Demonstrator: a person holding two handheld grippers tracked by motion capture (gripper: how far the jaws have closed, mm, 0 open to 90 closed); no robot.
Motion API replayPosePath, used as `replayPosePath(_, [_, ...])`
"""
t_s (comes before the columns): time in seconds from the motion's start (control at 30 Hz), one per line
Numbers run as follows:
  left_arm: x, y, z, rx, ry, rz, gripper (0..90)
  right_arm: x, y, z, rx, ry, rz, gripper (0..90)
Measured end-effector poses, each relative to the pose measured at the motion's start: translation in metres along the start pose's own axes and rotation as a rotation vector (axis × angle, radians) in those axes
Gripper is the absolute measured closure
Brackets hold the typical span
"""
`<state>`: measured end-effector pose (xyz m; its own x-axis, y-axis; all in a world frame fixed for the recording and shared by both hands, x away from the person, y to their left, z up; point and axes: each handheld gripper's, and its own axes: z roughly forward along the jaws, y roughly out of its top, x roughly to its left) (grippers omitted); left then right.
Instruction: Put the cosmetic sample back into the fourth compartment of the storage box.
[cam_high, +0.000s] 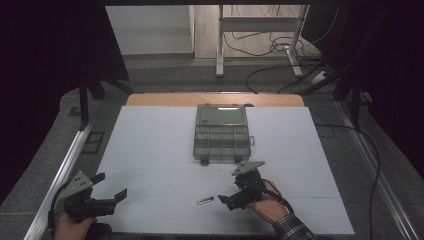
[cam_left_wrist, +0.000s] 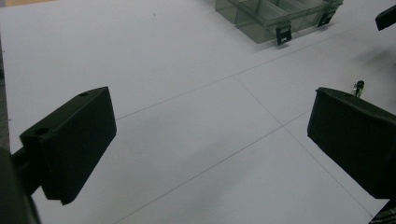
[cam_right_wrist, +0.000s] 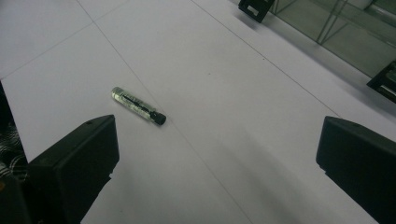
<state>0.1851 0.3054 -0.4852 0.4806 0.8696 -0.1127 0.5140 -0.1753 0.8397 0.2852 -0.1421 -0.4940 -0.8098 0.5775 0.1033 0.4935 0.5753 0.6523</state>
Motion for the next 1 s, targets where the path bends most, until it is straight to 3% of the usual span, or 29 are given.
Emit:
replayPosePath(0.57, [0.000,0.000,0.000,-0.001,-0.003,-0.001,1.4,0.014,0.014,0.019,0.068,-0.014,-0.057,2.4])
replayPosePath(0.73, [0.001,0.000,0.000,0.001,-0.005,-0.005,1.4,0.019,0.018,0.025,0.073,0.003,-0.071,15.0])
replayPosePath(1.0, [0.001,0.000,0.000,0.001,-0.009,-0.009,1.4,0.027,0.021,0.037,0.110,0.058,-0.134,36.2])
